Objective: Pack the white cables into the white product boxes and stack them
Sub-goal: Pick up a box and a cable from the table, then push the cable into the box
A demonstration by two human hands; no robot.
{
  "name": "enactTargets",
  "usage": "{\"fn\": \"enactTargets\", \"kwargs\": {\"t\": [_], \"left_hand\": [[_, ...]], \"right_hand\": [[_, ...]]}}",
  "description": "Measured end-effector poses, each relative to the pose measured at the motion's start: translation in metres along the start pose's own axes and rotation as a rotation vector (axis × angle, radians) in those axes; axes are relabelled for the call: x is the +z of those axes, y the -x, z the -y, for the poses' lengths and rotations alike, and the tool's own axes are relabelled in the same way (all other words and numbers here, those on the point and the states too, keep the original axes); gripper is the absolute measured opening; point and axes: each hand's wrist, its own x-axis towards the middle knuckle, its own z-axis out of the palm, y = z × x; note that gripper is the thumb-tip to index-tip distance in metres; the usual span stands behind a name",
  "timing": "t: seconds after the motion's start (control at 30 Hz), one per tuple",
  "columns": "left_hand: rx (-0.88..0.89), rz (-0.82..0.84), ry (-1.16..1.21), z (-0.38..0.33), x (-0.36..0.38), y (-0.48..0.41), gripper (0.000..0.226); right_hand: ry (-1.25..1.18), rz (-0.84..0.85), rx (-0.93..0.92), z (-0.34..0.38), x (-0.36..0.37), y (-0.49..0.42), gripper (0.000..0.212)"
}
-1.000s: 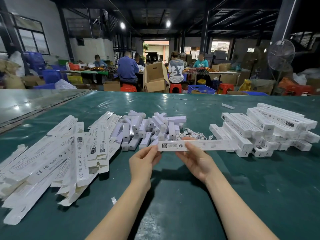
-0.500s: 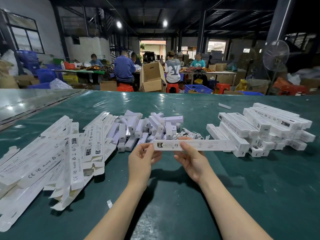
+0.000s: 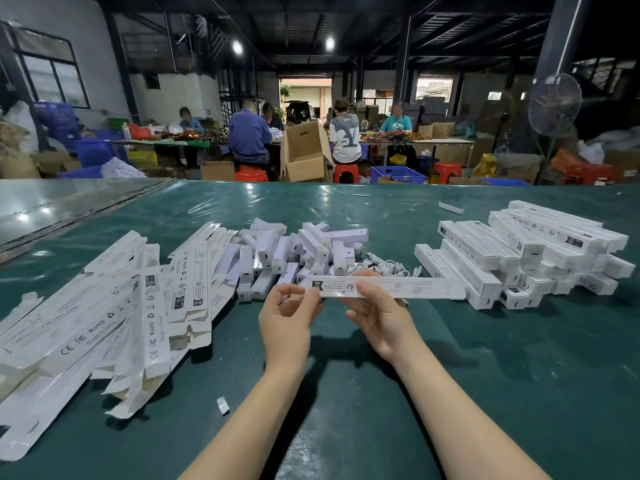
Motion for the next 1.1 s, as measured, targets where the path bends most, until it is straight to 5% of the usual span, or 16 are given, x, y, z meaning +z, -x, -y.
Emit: {"fn": "enactTargets", "kwargs": {"t": [0.23, 0.33, 0.4, 0.5, 0.57, 0.7, 0.83, 1.1], "left_hand": [[-0.057, 0.139, -0.077, -0.002, 0.012, 0.011, 0.029], [-0.005, 0.319, -0.652, 0.006, 0.012, 0.012, 0.025], [0.033, 0.331, -0.956, 0.012, 0.006, 0.007, 0.026], [0.215, 0.19, -1.031, 0.002, -0.006, -0.016, 0.024], [0.287, 0.054, -1.126, -0.006, -0.021, -0.042, 0.037], [0.15, 0.095, -1.512, -0.014, -0.057, -0.094, 0.056], [0.067, 0.191, -1.836, -0.019, -0.063, -0.114, 0.036], [0.216, -0.003, -1.708, -0.016, -0.057, -0.107, 0.022]], "right_hand": [[-0.101, -0.041, -0.018, 0.003, -0.005, -0.005, 0.012], [0.009, -0.166, -0.112, 0.006, -0.005, -0.005, 0.021], [0.18, -0.285, -0.231, 0.007, -0.003, -0.005, 0.027], [0.85, -0.489, -0.561, 0.01, -0.009, -0.003, 0.009], [1.328, -0.428, -0.735, 0.013, -0.018, -0.002, 0.014], [1.877, -0.199, -0.486, 0.009, -0.016, -0.003, 0.029], [1.978, -0.092, -0.463, 0.0, -0.011, -0.006, 0.046], [1.834, 0.085, -0.378, -0.004, -0.013, -0.004, 0.045]]}}
